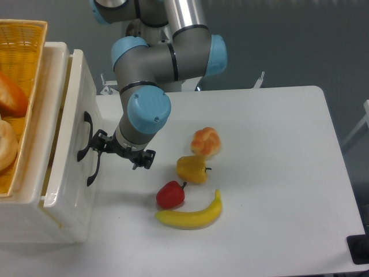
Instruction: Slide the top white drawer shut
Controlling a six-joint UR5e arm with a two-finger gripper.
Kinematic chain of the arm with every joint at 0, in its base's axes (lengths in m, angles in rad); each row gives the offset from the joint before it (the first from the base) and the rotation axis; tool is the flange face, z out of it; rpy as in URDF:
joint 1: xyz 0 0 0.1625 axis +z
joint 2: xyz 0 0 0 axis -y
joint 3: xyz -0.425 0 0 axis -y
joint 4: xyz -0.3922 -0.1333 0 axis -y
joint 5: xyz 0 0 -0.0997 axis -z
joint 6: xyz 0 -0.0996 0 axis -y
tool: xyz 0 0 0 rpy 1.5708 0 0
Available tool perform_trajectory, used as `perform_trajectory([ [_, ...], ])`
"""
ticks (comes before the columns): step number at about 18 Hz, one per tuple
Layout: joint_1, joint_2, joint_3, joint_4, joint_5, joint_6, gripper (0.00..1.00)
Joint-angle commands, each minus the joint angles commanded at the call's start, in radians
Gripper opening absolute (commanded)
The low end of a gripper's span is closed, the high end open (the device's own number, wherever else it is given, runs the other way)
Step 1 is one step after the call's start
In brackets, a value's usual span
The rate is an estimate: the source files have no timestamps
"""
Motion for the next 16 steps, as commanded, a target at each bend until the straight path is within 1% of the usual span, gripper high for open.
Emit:
perform_trajectory([
  [16, 0.0, 0.002, -0.002, -0.002, -0.015, -0.017, 1.0],
])
